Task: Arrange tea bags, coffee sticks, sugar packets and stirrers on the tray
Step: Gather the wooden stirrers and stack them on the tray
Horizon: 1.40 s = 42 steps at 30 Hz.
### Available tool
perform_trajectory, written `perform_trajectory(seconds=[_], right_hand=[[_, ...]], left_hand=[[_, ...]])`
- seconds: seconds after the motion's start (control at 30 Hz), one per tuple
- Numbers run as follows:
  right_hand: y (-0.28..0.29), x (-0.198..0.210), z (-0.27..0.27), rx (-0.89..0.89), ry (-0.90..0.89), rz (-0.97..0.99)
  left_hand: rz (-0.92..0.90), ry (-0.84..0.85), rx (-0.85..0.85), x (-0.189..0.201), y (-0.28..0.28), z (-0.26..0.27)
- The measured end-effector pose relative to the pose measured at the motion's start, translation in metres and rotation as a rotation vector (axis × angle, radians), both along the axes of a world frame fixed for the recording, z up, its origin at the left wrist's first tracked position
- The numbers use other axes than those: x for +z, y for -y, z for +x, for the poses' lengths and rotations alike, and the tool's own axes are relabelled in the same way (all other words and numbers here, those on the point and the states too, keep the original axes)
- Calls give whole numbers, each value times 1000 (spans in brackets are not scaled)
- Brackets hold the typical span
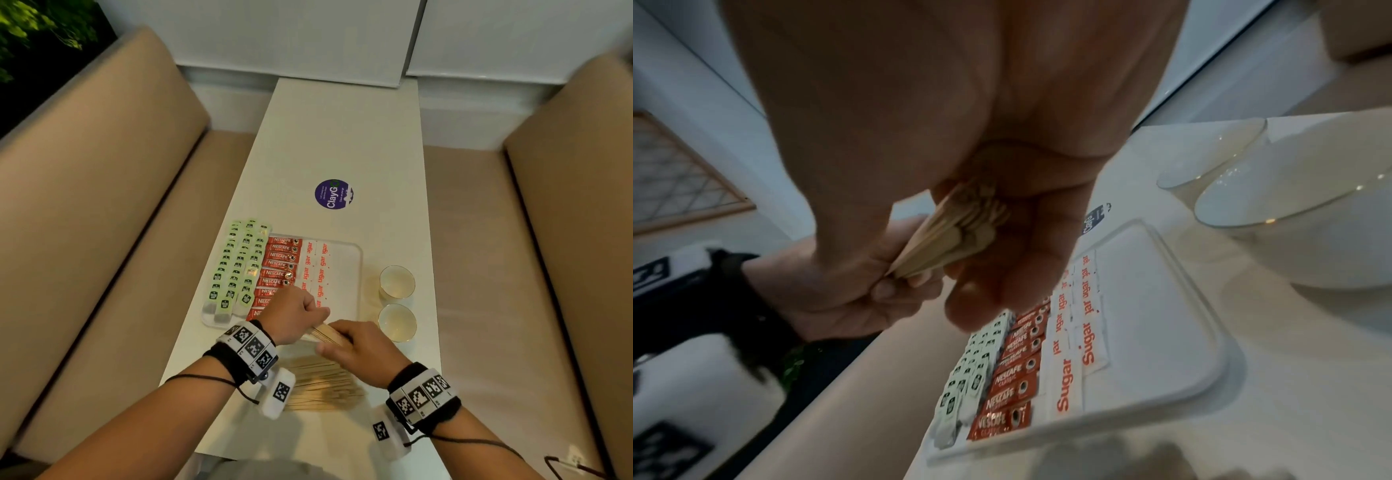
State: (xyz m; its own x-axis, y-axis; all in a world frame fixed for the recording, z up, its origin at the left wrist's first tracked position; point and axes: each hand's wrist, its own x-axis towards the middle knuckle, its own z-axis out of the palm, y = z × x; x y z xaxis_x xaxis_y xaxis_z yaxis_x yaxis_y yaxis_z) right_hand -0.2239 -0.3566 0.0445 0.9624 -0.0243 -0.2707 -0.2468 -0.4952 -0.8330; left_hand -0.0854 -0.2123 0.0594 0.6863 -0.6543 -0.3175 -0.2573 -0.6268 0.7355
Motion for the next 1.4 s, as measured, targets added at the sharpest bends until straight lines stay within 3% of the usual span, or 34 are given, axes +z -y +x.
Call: perform_trajectory(seconds=[0.1,0.37,0.6,0.87,1.07,1.2,1.3,1.4], right_hand=[[-11,-7,2,56,-35,-86],[-21,-20,15,-188,-76,4],[-28,-41,39,-273,-191,35],[0,-52,92,-328,-251,-227],[20,-66,129,-409,-339,-215],[35,-75,149,-450,-376,-218],[48,-78,162,-486,-408,-245],[53,-82,175,-482,-431,-270]], left_hand=[[29,29,-106,-1,7,3],[110,166,-137,-13,20,22],[218,258,-424,-34,49,60],[275,209,-643,-51,93,103],[265,172,-582,-68,121,131],[204,98,-369,-73,127,141],[207,180,-270,-83,126,150],[281,215,-278,-92,123,157]])
